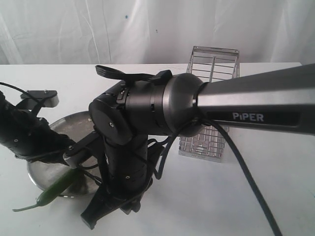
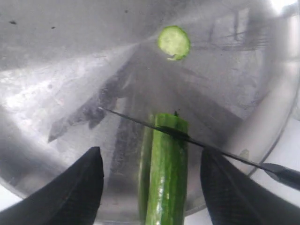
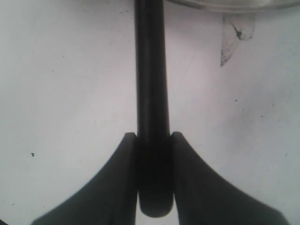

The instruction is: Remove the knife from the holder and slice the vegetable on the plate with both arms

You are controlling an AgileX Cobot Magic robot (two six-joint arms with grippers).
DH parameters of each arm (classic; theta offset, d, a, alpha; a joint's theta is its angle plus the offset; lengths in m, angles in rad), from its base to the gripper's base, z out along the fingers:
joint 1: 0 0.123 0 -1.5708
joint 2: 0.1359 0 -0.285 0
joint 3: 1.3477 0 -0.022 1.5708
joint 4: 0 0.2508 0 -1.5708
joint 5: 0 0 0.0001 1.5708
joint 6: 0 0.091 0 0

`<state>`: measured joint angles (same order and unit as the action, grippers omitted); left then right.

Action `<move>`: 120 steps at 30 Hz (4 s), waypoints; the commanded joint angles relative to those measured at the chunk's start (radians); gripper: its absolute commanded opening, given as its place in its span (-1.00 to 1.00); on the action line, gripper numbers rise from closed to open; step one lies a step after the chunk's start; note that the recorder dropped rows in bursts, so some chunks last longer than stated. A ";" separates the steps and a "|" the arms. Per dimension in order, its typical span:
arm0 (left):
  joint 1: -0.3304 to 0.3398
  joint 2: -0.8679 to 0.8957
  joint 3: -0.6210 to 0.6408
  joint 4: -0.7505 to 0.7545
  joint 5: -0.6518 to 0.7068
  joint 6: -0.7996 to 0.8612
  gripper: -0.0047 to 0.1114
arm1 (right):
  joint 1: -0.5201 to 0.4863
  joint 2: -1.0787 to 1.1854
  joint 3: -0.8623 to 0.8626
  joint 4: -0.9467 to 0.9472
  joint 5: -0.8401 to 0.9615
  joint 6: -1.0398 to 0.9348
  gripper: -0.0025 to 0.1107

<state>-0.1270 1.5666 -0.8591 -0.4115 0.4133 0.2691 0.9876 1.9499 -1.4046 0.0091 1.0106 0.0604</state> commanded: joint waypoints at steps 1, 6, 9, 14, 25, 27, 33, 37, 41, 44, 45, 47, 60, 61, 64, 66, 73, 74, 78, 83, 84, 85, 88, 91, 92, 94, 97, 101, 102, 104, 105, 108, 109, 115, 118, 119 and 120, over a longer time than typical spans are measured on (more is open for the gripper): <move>0.033 0.000 0.009 -0.186 0.053 0.173 0.18 | -0.002 -0.002 -0.007 -0.009 -0.003 -0.013 -0.96; 0.033 0.055 0.009 -0.275 0.062 0.277 0.18 | -0.002 -0.002 -0.007 -0.009 -0.003 -0.013 -0.96; 0.033 0.075 0.009 -0.275 0.053 0.277 0.18 | -0.002 -0.002 -0.007 -0.009 -0.003 -0.013 -0.96; 0.033 0.079 0.009 -0.278 0.048 0.277 0.18 | -0.002 -0.002 -0.007 -0.009 -0.006 -0.013 -0.96; 0.020 0.136 0.027 -0.245 -0.020 0.285 0.18 | -0.002 -0.002 -0.007 -0.009 0.001 -0.006 -0.96; 0.015 0.183 0.032 -0.245 -0.028 0.281 0.18 | -0.002 -0.002 -0.007 -0.009 0.008 -0.006 -0.96; 0.015 0.198 0.022 -0.238 -0.003 0.277 0.18 | -0.002 -0.002 -0.007 -0.009 0.019 -0.006 -0.96; 0.015 0.163 -0.016 -0.238 0.049 0.270 0.18 | -0.002 -0.002 -0.007 -0.009 0.017 -0.006 -0.96; 0.015 0.098 -0.035 -0.226 0.079 0.266 0.18 | -0.002 -0.002 -0.007 -0.009 0.007 -0.006 -0.96; 0.015 0.068 -0.033 -0.171 0.096 0.220 0.18 | -0.002 -0.002 -0.007 0.001 0.005 -0.006 -0.96; 0.015 0.066 -0.030 -0.157 0.101 0.212 0.18 | -0.002 -0.002 -0.007 0.001 0.005 -0.006 -0.96; 0.015 0.064 -0.021 -0.152 0.102 0.202 0.18 | -0.002 -0.002 -0.007 0.001 0.005 -0.006 -0.96; 0.015 0.064 0.044 -0.146 0.066 0.202 0.18 | -0.002 -0.002 -0.007 0.003 -0.008 -0.006 -0.96; 0.015 0.064 0.044 -0.139 0.062 0.196 0.18 | -0.002 -0.002 -0.007 0.005 -0.004 -0.006 -0.96; 0.015 0.064 0.044 -0.078 0.039 0.141 0.17 | -0.002 -0.002 -0.007 0.008 -0.004 -0.006 -0.96; 0.015 0.064 0.044 -0.014 0.017 0.063 0.16 | -0.002 -0.002 -0.007 0.016 -0.004 -0.006 -0.96; 0.015 0.064 0.044 0.080 -0.007 -0.049 0.08 | -0.002 -0.002 -0.007 0.020 -0.004 -0.010 -0.96; 0.015 0.064 0.044 0.080 -0.007 -0.049 0.07 | -0.002 -0.002 -0.007 0.020 -0.004 -0.010 -0.96; 0.015 0.064 0.044 0.080 -0.009 -0.053 0.07 | -0.001 -0.002 -0.007 0.024 -0.002 -0.010 -0.96; 0.015 0.064 0.053 0.086 -0.033 -0.079 0.07 | -0.001 -0.002 -0.007 0.046 0.017 -0.013 -0.96; 0.015 0.064 0.060 0.087 -0.043 -0.089 0.07 | -0.001 -0.002 -0.007 0.046 0.025 -0.013 -0.96; 0.015 0.064 0.065 0.088 -0.048 -0.091 0.07 | -0.001 -0.002 -0.007 0.046 0.032 -0.013 -0.96; 0.015 0.066 0.068 0.088 -0.056 -0.099 0.07 | -0.001 -0.002 -0.007 0.046 0.045 -0.014 -0.96; 0.015 0.075 0.068 0.109 -0.056 -0.139 0.07 | -0.001 -0.002 -0.007 0.044 0.062 -0.015 -0.96; 0.015 0.085 0.068 0.130 -0.056 -0.170 0.07 | -0.001 -0.002 -0.007 0.044 0.075 -0.016 -0.96; 0.015 0.092 0.068 0.137 -0.054 -0.185 0.07 | -0.001 -0.002 -0.007 0.042 0.086 -0.024 -0.96; 0.015 0.098 0.068 0.137 -0.052 -0.186 0.07 | -0.001 -0.002 -0.007 0.040 0.098 -0.033 -0.96; 0.015 0.098 0.068 0.132 -0.045 -0.191 0.07 | -0.001 0.043 -0.042 0.038 0.118 -0.041 -0.96; 0.015 0.098 0.068 0.132 -0.041 -0.191 0.07 | -0.001 0.066 -0.064 0.038 0.122 -0.041 -0.96; 0.015 0.098 0.068 0.129 -0.036 -0.191 0.07 | -0.001 0.084 -0.097 0.038 0.120 -0.041 -0.96; 0.015 0.098 0.068 0.124 -0.037 -0.191 0.07 | -0.001 0.087 -0.107 0.038 0.112 -0.041 -0.96; 0.015 0.098 0.068 0.117 -0.039 -0.191 0.07 | -0.001 0.087 -0.131 0.038 0.108 -0.060 -0.96; 0.015 0.098 0.068 0.117 -0.039 -0.191 0.07 | -0.001 0.087 -0.135 0.038 0.108 -0.060 -0.96; 0.015 0.098 0.068 0.098 -0.028 -0.191 0.07 | -0.001 0.087 -0.142 0.033 0.100 -0.060 -0.96; 0.015 0.098 0.068 0.091 -0.019 -0.186 0.07 | -0.001 0.087 -0.142 0.033 0.087 -0.060 -0.96; 0.015 0.098 0.068 0.086 -0.017 -0.183 0.07 | -0.001 0.087 -0.142 0.031 0.087 -0.060 -0.96; 0.015 0.098 0.068 0.081 -0.015 -0.183 0.07 | -0.001 0.087 -0.144 0.032 0.087 -0.060 -0.96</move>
<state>-0.1159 1.6593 -0.8020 -0.3092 0.3610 0.0866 0.9876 2.0415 -1.5420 0.0479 1.1087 0.0140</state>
